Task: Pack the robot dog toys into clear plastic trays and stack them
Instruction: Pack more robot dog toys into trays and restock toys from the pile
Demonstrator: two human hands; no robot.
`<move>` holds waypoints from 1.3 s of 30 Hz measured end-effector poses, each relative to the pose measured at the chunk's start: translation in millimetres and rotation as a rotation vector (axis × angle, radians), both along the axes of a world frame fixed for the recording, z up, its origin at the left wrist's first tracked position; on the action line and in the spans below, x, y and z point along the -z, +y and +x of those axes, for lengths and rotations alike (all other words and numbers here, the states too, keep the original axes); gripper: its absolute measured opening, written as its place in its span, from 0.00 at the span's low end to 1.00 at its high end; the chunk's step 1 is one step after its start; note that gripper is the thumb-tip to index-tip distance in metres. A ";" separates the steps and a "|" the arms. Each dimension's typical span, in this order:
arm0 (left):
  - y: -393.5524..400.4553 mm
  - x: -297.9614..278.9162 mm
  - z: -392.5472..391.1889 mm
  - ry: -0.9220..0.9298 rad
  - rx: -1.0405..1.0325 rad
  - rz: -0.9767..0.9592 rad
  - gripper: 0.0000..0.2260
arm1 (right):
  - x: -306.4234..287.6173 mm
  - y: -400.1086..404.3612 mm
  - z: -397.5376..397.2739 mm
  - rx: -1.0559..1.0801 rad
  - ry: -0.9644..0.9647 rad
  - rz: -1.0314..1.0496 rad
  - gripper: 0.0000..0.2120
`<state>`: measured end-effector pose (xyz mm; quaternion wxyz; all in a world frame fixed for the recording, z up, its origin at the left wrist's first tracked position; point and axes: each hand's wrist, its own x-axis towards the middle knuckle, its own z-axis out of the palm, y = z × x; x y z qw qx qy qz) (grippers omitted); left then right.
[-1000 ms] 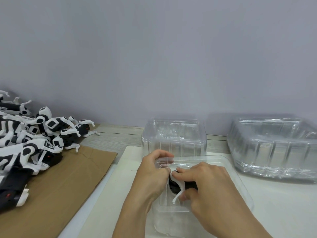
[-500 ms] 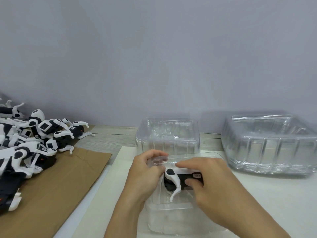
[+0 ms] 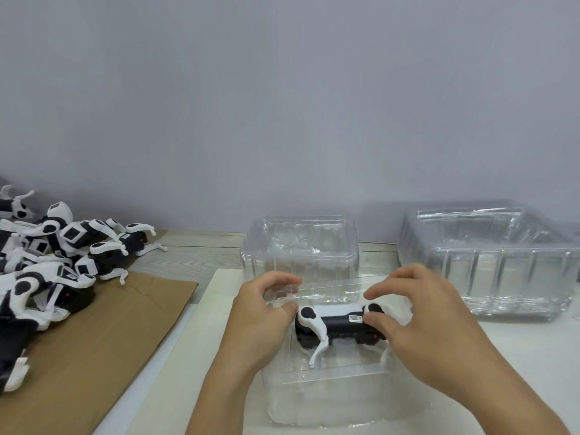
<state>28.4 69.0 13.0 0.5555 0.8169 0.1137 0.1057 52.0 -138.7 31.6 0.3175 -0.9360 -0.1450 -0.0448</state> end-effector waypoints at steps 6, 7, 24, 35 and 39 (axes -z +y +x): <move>-14.0 -20.5 -3.1 -0.195 0.024 0.438 0.16 | 1.1 -0.3 -0.3 0.003 -0.002 0.061 0.09; -19.1 -23.6 -3.4 -0.232 0.055 0.462 0.14 | 1.7 0.0 -0.1 -0.001 -0.013 0.064 0.09; -54.4 -20.4 -0.7 -0.118 0.271 0.480 0.09 | 16.3 -3.5 8.8 -0.006 -0.087 0.321 0.18; -53.5 -20.0 -1.1 -0.101 0.241 0.464 0.08 | 20.5 -0.3 9.5 0.009 -0.095 0.290 0.17; -47.7 -19.2 0.6 -0.086 0.229 0.402 0.10 | 20.3 0.5 9.8 0.018 -0.098 0.300 0.17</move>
